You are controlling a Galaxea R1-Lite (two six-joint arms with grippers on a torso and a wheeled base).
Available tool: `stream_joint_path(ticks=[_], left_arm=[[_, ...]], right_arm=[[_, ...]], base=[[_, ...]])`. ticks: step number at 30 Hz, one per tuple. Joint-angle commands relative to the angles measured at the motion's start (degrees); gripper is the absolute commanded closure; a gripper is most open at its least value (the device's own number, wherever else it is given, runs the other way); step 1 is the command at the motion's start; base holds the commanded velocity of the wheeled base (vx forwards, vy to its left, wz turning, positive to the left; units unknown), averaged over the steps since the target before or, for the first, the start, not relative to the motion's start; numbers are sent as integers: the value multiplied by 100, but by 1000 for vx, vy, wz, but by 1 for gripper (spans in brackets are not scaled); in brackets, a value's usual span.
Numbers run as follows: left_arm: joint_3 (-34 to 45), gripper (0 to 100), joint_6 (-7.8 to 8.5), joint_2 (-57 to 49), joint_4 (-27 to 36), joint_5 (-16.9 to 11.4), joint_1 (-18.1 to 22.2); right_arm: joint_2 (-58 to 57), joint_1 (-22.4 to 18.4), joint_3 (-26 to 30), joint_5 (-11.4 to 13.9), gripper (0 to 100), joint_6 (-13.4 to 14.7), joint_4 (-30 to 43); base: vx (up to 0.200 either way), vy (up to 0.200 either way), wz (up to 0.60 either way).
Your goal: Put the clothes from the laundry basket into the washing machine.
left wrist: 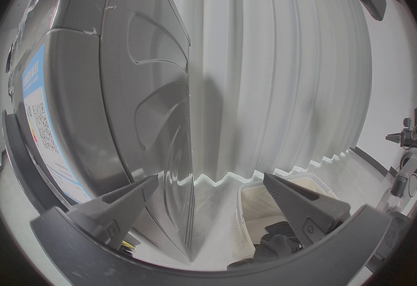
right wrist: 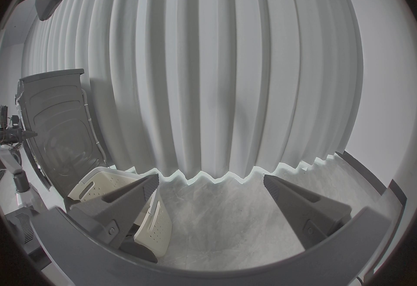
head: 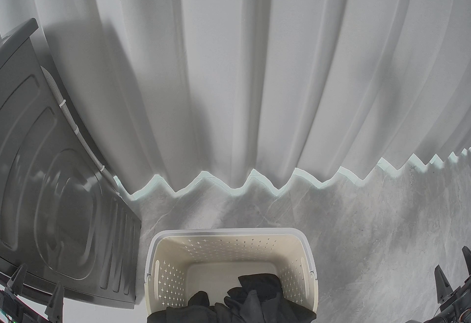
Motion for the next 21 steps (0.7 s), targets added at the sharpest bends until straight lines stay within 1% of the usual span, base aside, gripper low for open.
stream_joint_path(ticks=[1, 2, 8, 21], left_arm=[[84, 0, -15, -101, -1, 7, 1], [84, 0, -15, -101, -1, 7, 1], [84, 0, 2, -101, -1, -2, 1], [84, 0, 2, -101, -1, -2, 1]], right_arm=[[-95, 2, 92, 2, 0, -2, -1], [-95, 2, 92, 2, 0, -2, -1], [-95, 2, 92, 2, 0, -2, -1], [-95, 2, 92, 2, 0, -2, -1]], base=[[0, 0, 0], [0, 0, 0], [200, 0, 0], [0, 0, 0]])
